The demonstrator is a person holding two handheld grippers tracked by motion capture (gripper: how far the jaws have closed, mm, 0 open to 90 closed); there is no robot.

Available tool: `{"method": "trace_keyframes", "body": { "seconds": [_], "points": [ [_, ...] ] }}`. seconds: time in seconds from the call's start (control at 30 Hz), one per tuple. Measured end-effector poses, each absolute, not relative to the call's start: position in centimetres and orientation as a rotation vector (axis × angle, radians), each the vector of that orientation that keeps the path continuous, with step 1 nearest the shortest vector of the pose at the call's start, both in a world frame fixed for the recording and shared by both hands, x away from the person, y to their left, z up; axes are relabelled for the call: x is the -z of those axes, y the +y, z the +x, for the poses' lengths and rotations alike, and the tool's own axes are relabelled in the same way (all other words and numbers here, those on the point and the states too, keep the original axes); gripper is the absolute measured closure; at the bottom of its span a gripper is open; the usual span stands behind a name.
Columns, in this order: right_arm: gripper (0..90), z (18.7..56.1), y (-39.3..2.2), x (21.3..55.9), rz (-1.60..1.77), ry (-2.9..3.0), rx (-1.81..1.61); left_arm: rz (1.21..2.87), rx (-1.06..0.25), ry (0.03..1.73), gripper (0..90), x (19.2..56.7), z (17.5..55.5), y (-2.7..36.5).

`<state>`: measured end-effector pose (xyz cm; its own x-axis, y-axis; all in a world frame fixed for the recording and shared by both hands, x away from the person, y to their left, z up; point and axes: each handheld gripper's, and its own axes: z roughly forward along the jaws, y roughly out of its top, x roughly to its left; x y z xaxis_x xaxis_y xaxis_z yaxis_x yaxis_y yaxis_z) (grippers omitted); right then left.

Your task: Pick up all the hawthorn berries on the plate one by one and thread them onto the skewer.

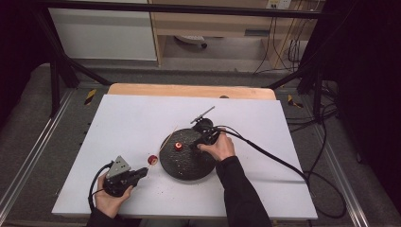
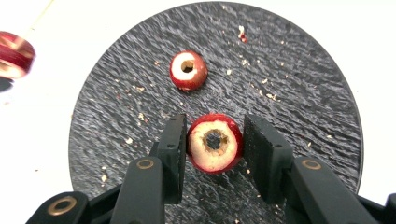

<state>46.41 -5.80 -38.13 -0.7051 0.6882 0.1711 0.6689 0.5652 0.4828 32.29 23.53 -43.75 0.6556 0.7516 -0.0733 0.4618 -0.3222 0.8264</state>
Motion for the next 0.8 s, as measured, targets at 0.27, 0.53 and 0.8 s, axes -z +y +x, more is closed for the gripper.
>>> {"method": "trace_keyframes", "body": {
  "seconds": [0.27, 0.53, 0.8],
  "points": [
    [61.6, 45.3, -7.0, 37.5, 1.22, 2.693, -0.913, 1.983, -0.412, 0.941, 88.2, 43.8, 32.2, 23.3],
    [61.6, 44.2, -8.8, 37.4, 1.255, 2.605, -1.069, 1.986, -0.41, 0.934, 88.2, 43.8, 32.1, 23.1],
    [61.6, 42.9, -10.2, 37.5, 1.283, 2.5, -1.233, 1.982, -0.404, 0.929, 88.2, 43.8, 32.0, 22.9]
  ]
}}
